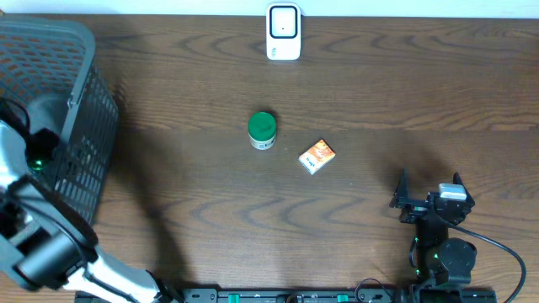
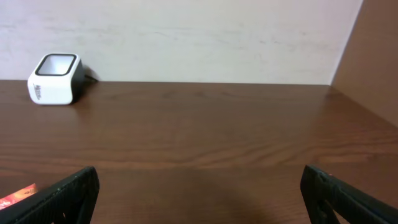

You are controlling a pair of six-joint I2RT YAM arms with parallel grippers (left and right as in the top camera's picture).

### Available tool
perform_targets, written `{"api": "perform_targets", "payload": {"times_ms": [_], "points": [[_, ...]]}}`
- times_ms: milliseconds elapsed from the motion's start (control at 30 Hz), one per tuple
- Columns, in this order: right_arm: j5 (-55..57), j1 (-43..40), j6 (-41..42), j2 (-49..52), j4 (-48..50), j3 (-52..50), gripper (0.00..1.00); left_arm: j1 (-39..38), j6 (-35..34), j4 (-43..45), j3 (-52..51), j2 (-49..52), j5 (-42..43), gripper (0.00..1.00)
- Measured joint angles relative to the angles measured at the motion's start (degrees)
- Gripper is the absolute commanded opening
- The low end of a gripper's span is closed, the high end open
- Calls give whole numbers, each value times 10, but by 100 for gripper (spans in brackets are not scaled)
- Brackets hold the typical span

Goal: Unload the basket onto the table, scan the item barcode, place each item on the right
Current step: 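Grasp the white Panadol box with the left gripper and lift it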

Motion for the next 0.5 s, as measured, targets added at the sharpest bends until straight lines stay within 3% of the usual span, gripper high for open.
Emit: {"api": "perform_targets", "payload": {"times_ms": [500], "points": [[0,0,0,0,0,0,99,0,2,24,2,-211,-33,52]]}}
